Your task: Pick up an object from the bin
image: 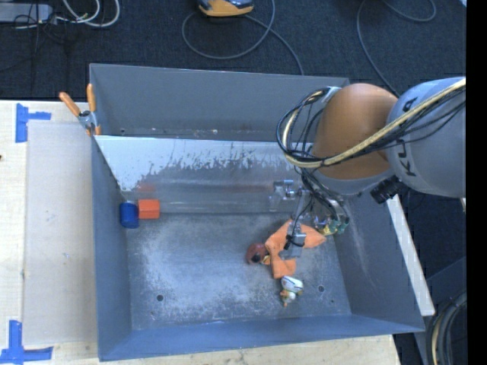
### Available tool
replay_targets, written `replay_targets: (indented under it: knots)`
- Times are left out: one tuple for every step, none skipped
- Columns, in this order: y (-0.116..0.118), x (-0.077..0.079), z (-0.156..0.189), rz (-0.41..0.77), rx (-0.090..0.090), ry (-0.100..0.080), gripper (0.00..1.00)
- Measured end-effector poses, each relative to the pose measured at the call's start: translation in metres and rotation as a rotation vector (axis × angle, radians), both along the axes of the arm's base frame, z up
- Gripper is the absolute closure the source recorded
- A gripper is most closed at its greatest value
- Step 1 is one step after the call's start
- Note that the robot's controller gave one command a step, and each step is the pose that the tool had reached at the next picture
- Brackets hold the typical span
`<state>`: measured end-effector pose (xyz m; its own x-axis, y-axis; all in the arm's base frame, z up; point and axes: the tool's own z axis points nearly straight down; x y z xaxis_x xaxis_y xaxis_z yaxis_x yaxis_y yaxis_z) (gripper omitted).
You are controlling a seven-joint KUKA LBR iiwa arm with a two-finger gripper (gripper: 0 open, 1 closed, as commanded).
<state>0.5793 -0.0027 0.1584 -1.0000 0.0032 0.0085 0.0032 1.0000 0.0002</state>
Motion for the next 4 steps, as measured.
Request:
replay_targets:
  knots:
    - [0.000, 0.001, 0.005, 0.000, 0.000, -0.007, 0.00]
    - [-0.031, -0.006, -0.024, 0.053, 0.001, -0.003, 0.00]
    - [-0.045, -0.019, -0.054, 0.220, 0.001, -0.004, 0.00]
    - [-0.043, -0.021, -0.083, 0.287, 0.003, -0.003, 0.00]
